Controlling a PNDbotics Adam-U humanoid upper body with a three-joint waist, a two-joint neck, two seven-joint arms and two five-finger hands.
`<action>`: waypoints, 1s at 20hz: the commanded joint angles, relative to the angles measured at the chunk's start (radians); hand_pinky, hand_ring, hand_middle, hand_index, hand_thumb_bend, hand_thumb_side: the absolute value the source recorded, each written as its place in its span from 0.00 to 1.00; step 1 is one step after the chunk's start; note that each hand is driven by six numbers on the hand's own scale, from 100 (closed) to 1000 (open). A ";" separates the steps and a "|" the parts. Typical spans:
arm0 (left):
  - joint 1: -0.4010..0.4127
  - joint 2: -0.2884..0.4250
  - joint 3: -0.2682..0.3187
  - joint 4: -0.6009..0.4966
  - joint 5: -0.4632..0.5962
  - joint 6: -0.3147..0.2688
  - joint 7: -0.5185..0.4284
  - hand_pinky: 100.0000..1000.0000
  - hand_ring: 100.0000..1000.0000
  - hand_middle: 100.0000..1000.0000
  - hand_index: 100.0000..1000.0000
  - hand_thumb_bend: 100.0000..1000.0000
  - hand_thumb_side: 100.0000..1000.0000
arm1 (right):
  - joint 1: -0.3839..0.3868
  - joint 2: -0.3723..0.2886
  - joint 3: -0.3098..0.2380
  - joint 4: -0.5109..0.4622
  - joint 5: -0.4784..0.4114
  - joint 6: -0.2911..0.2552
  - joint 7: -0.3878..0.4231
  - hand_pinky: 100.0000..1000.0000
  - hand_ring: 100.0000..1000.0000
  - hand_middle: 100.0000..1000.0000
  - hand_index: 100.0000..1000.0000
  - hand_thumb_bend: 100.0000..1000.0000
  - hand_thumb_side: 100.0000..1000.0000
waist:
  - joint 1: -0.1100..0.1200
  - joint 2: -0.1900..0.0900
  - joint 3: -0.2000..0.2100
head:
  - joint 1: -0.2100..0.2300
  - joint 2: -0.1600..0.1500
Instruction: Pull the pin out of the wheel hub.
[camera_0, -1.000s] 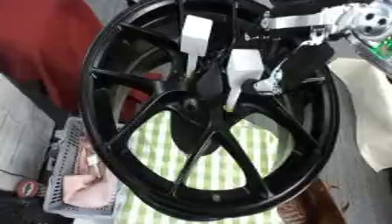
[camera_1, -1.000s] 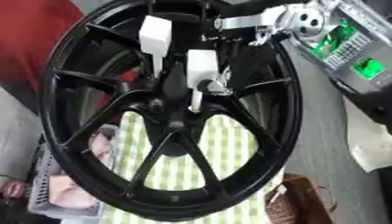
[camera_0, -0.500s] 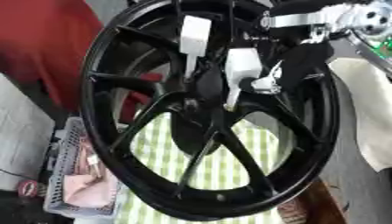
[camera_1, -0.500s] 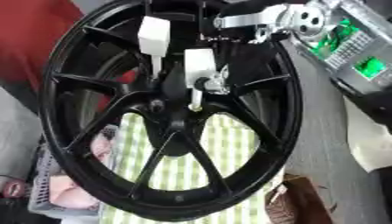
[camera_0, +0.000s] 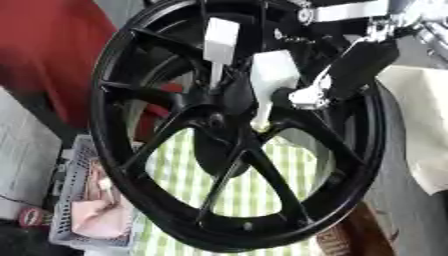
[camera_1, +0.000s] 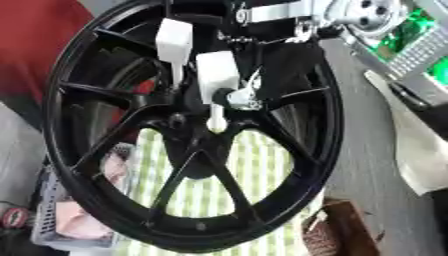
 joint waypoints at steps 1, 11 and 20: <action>-0.005 0.026 0.016 -0.008 0.004 -0.002 0.004 0.78 0.67 0.52 0.74 0.19 0.42 | -0.019 -0.045 -0.055 -0.054 -0.031 0.029 0.014 0.62 0.56 0.35 0.48 0.00 0.23 | 0.010 -0.025 -0.002 | 0.002 -0.003; 0.009 0.031 0.024 -0.004 0.003 -0.006 0.008 0.78 0.67 0.52 0.74 0.18 0.42 | 0.048 -0.162 -0.249 -0.103 -0.123 0.035 -0.117 0.62 0.56 0.34 0.48 0.00 0.27 | 0.016 -0.026 -0.024 | 0.012 -0.014; 0.027 0.039 0.042 -0.005 0.001 -0.017 0.022 0.78 0.66 0.52 0.74 0.18 0.42 | 0.443 -0.371 -0.577 0.013 -0.208 -0.015 -0.441 0.62 0.57 0.38 0.52 0.00 0.33 | 0.029 -0.015 -0.040 | 0.030 -0.042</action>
